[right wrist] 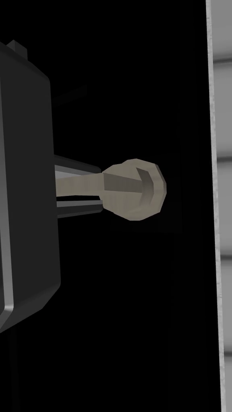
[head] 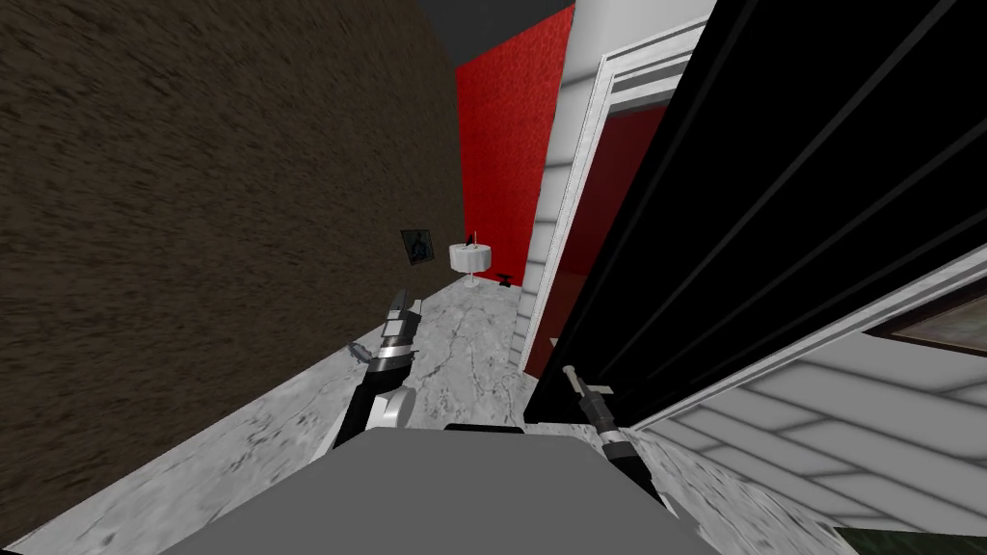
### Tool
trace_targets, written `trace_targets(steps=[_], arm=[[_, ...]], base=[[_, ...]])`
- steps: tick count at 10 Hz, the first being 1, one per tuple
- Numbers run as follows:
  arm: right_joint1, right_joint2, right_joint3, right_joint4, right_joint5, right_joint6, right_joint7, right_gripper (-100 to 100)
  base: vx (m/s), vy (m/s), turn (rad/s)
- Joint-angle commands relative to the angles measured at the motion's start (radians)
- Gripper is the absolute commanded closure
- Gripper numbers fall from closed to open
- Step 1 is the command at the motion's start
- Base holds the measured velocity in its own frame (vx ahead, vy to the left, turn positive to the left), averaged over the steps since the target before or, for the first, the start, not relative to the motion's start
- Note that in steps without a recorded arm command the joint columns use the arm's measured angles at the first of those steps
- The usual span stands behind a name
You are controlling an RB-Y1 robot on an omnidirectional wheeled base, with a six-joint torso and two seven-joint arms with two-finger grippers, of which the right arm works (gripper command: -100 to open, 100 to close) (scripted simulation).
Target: Pull the door open
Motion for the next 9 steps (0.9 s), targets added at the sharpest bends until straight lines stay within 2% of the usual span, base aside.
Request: trace_targets(steps=[1, 2, 3, 9], arm=[[0.014, -0.015, 0.004, 0.008, -0.002, -0.025, -0.012, 100], [-0.003, -0.004, 0.006, 0.024, 0.001, -0.025, -0.008, 100], [0.006, -0.009, 0.014, 0.038, 0.000, -0.050, -0.015, 100], [0.030, -0.028, 0.030, 0.067, -0.006, -0.110, -0.031, 100]], base=[[-0.218, -0.051, 0.124], [-0.098, -0.016, 0.026], [-0.171, -0.051, 0.251], [-0.209, -0.083, 0.172]])
